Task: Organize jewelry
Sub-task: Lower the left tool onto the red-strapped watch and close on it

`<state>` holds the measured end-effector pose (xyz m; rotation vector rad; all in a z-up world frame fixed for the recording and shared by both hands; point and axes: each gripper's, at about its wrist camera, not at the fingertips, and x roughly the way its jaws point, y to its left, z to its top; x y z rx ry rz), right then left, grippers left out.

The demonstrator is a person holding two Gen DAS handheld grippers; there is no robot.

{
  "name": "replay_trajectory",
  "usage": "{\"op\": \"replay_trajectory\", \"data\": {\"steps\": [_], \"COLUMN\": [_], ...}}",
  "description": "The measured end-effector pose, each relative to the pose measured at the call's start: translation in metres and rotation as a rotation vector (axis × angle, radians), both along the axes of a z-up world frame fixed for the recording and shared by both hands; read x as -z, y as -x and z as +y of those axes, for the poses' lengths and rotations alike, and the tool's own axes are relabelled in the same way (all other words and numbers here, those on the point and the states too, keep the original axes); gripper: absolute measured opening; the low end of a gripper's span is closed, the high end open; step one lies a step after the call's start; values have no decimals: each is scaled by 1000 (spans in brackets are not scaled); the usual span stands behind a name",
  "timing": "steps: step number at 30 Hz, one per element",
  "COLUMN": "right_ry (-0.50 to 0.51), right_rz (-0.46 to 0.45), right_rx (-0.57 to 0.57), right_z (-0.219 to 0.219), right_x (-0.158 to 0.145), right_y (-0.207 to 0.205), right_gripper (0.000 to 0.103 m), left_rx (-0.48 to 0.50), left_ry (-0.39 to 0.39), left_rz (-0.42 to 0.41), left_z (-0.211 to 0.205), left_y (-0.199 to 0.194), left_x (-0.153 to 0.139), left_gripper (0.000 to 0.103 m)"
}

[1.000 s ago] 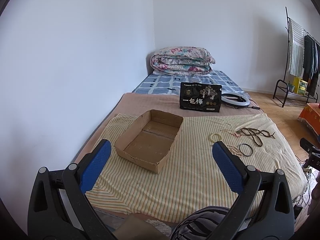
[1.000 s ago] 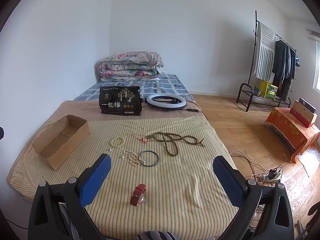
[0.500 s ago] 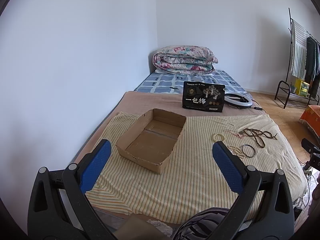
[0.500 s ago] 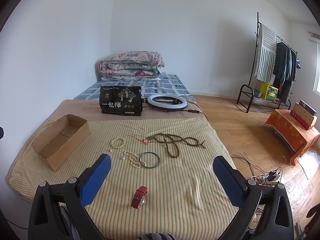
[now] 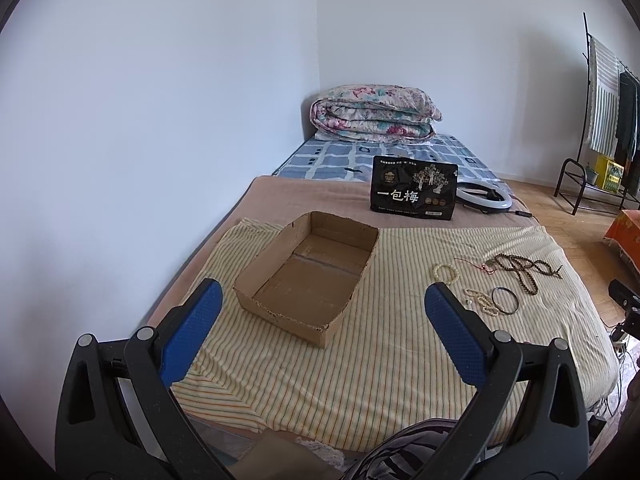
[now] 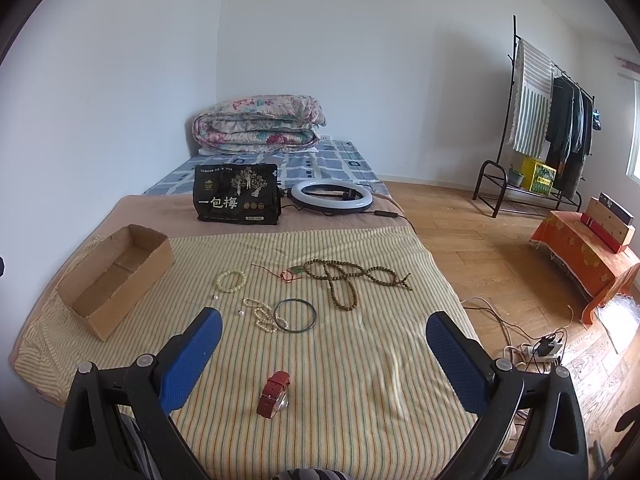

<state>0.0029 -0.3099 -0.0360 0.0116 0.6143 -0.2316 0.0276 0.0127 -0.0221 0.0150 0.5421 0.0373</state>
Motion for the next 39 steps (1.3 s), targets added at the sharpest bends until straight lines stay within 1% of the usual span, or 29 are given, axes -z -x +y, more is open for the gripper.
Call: {"op": "replay_trajectory", "data": {"steps": [9, 18, 23, 28, 29, 31, 34, 35, 36, 39], "right_ry": [-44, -71, -77, -106, -111, -122, -144, -156, -169, -193], "right_rz": [34, 87, 121, 147, 159, 179, 211, 220, 229, 252], "right_rx": [18, 38, 29, -27, -39, -63, -101, -108, -116, -144], "right_z": [-26, -50, -63, -75, -78, -83, -92, -95, -98, -102], "right_x": [15, 36, 50, 67, 72, 81, 94, 98, 102, 113], "right_y": [-12, -31, -50, -73, -79, -90, -105, -109, -112, -121], "right_gripper": [103, 103, 103, 103, 103, 101, 97, 95, 94, 92], "left_rx": [6, 47, 119, 206, 229, 270, 345, 364, 385, 419], "left_ry": [10, 40, 47, 74, 83, 87, 91, 96, 101, 101], "left_rz": [32, 79, 100, 136, 145, 164, 189, 206, 225, 256], "left_z": [0, -8, -26, -54, -60, -75, -100, -109, -117, -138], "left_y": [-19, -42, -46, -49, -50, -51, -55, -56, -59, -62], "left_x": [11, 21, 23, 26, 27, 29, 35, 38, 42, 54], "left_gripper": [103, 103, 103, 102, 102, 96, 94, 92, 85, 84]}}
